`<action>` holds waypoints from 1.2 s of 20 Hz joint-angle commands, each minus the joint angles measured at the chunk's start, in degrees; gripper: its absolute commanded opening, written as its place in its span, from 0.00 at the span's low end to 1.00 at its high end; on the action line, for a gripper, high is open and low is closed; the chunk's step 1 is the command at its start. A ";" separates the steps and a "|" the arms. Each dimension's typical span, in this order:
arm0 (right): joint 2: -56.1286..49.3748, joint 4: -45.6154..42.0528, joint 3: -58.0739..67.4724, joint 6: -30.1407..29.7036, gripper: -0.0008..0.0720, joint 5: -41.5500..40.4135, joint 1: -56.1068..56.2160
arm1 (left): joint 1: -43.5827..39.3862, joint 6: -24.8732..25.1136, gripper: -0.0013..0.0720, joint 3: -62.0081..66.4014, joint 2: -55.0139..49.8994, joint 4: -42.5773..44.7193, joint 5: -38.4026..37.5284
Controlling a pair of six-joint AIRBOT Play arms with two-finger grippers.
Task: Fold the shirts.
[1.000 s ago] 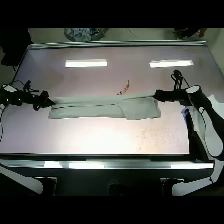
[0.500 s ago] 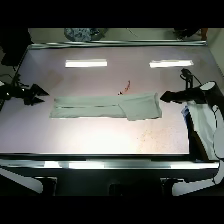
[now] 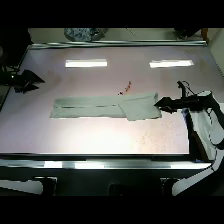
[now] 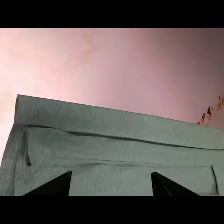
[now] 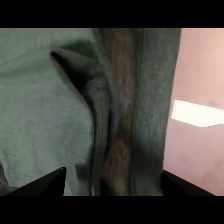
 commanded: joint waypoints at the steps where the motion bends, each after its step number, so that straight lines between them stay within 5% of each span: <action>1: -2.08 2.60 -0.04 1.62 0.98 0.22 1.64 | -3.67 0.72 0.83 0.07 2.43 -0.07 -0.57; 2: -2.08 2.36 -0.04 1.66 0.93 -0.98 2.78 | -4.96 1.42 0.83 0.04 2.45 -0.07 -0.63; 4: -1.75 3.61 -0.02 2.12 0.19 -3.69 4.79 | -7.96 3.06 0.82 -0.28 2.43 -0.07 -1.66; 5: -1.11 5.51 0.00 2.36 0.08 -3.69 5.35 | -9.64 4.28 0.67 -0.76 2.40 -0.07 -2.54; 6: 0.24 7.06 0.00 1.16 0.08 -3.72 5.62 | -11.67 6.49 0.24 -1.77 2.38 -0.07 -3.17; 8: 4.39 6.95 -0.02 0.68 0.08 -2.14 6.47 | -16.26 10.16 0.06 -5.60 2.08 -0.07 -1.97; 15: 22.53 -1.77 -0.02 7.69 0.08 4.15 9.53 | -33.16 9.01 0.06 -21.20 0.92 -6.60 16.50; 20: 37.24 -7.43 -0.02 12.81 0.07 7.63 9.53 | -43.54 5.16 0.06 -16.55 -7.61 -7.54 21.22; 24: 45.42 -9.27 0.00 14.71 0.08 11.43 9.53 | -50.64 5.11 0.06 -10.80 -16.57 -20.55 24.22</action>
